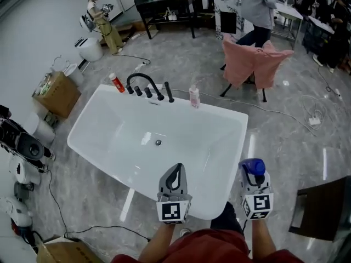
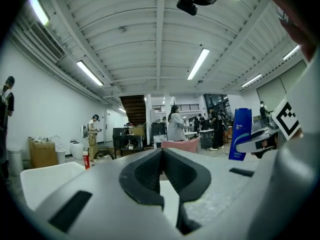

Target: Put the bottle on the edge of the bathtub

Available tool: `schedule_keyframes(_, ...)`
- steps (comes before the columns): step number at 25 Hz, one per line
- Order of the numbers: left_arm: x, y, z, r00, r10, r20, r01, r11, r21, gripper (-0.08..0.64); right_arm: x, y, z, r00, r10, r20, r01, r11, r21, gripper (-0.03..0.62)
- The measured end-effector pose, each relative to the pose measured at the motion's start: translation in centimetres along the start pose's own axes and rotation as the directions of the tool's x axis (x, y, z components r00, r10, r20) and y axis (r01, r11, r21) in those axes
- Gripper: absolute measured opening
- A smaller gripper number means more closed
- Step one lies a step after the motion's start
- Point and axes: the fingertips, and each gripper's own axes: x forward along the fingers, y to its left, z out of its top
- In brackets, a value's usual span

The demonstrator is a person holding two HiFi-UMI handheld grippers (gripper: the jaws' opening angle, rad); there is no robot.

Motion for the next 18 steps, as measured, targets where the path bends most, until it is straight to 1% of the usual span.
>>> schedule_keyframes(5,5.9,-0.3,-0.4,0.998,0.054,-0.014,-0.054,0.998,0.018,0.005,6.3,-3.5,0.3,0.998,0.063,-0.027,-0.063,0.998,-0.01,0.15)
schedule_keyframes(8,9.1,-0.2,-0.1,0.996,0.09,-0.017,-0.09,0.996,0.003,0.005,9.7,-5.1,0.7,0.994,0.1,-0.041,-0.101,0.995,-0.018,0.15)
schedule_keyframes(11,12.0,0.0,-1.0,0.993,0.113,-0.045,-0.113,0.994,-0.001,0.005,13.0,-6.6,0.6,0.99,0.128,-0.051,-0.13,0.991,-0.025,0.15)
schedule_keyframes(14,14.8,0.5,-1.5,0.988,0.146,-0.052,-0.146,0.989,-0.009,0.005,16.5,-7.6,0.5,0.985,0.164,-0.058,-0.166,0.985,-0.045,0.15)
schedule_keyframes(18,17.9,1.5,-2.6,0.982,0.183,-0.056,-0.183,0.983,0.003,0.005,20.9,-8.1,-0.3,0.975,0.208,-0.082,-0.212,0.976,-0.045,0.15)
